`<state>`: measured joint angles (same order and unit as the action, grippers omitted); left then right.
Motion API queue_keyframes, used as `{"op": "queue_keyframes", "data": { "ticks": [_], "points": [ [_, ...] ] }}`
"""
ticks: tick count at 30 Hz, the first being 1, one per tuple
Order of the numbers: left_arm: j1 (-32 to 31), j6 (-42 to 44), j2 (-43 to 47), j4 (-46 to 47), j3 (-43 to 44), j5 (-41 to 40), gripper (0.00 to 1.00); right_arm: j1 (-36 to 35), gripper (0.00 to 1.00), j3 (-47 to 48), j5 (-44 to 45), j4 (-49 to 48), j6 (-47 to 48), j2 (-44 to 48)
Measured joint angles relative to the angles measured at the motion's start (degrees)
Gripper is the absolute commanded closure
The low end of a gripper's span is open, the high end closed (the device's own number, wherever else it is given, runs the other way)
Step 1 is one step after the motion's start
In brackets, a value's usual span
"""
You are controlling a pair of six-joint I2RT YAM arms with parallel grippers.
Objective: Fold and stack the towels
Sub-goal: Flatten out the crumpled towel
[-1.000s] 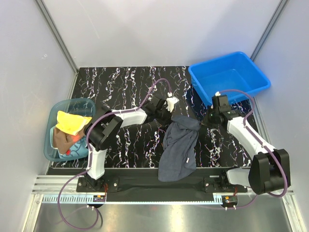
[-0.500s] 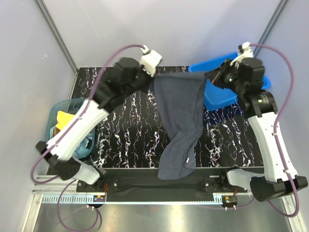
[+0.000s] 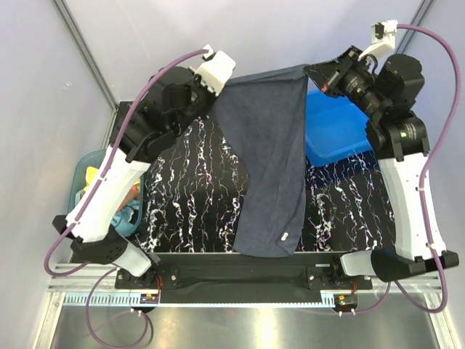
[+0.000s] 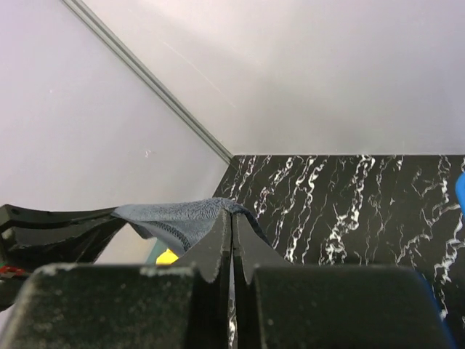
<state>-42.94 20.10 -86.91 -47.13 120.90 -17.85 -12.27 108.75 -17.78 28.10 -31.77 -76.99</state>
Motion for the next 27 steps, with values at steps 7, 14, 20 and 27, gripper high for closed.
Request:
{"op": "queue_keyframes", "data": {
  "ticks": [7, 14, 20, 27],
  "points": [
    [0.6, 4.7, -5.7, 3.4, 7.1, -7.1, 1.00, 0.1, 1.00, 3.4, -1.2, -5.6, -0.2, -7.8],
    [4.0, 8.6, -9.2, 7.1, 9.2, -11.3, 1.00, 0.1, 1.00, 12.4, -5.3, -8.2, -0.6, -16.5],
    [2.3, 10.7, -6.8, 7.0, 8.5, -12.6, 1.00, 0.1, 1.00, 12.4, -7.4, -7.8, -0.4, -15.4],
    [-20.2, 13.3, 12.0, 5.2, -9.9, -19.6, 1.00, 0.1, 1.00, -14.6, -9.5, -9.6, -1.1, 8.5]
  ]
}}
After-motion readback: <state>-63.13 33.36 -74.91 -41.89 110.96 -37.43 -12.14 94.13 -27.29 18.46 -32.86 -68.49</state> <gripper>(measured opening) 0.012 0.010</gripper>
